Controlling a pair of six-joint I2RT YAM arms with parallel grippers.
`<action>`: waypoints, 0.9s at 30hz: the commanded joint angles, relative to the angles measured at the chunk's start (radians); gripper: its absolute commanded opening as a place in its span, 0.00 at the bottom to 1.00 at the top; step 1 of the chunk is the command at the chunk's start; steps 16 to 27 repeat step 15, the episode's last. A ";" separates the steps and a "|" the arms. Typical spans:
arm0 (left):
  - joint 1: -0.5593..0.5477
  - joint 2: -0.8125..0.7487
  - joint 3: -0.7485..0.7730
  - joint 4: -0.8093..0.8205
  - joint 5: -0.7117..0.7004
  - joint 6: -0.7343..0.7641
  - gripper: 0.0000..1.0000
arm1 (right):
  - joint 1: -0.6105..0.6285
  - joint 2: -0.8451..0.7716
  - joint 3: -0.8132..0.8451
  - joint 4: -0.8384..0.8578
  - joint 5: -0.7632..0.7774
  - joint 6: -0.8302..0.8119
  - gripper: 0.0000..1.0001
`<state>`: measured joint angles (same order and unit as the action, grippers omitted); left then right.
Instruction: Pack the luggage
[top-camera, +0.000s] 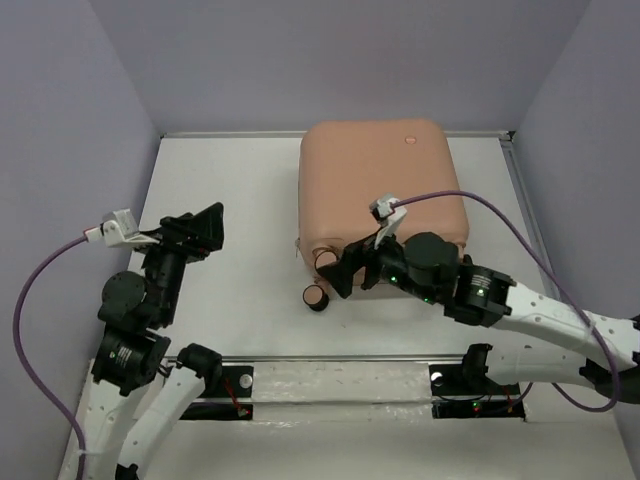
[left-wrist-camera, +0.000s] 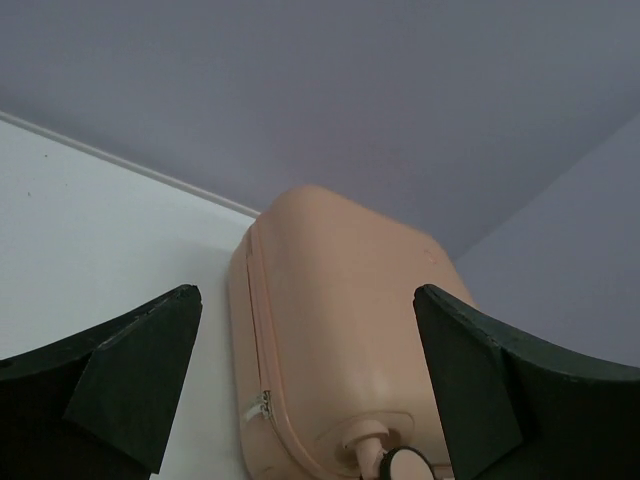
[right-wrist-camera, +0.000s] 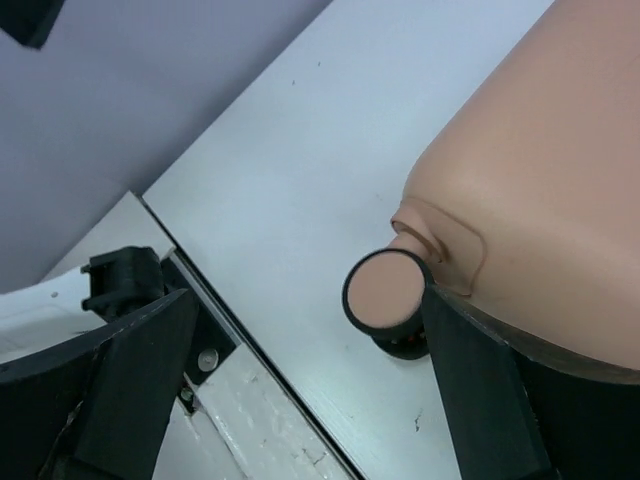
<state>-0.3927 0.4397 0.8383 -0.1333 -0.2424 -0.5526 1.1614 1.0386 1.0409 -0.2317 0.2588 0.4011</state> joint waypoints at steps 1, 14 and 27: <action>-0.002 -0.114 0.048 -0.196 0.104 0.099 0.99 | 0.001 -0.172 0.070 -0.169 0.091 -0.062 1.00; -0.002 -0.216 -0.024 -0.216 0.278 0.166 0.99 | 0.001 -0.549 -0.208 -0.114 0.361 0.019 1.00; -0.002 -0.207 -0.030 -0.203 0.281 0.161 0.99 | 0.001 -0.540 -0.214 -0.103 0.364 0.016 1.00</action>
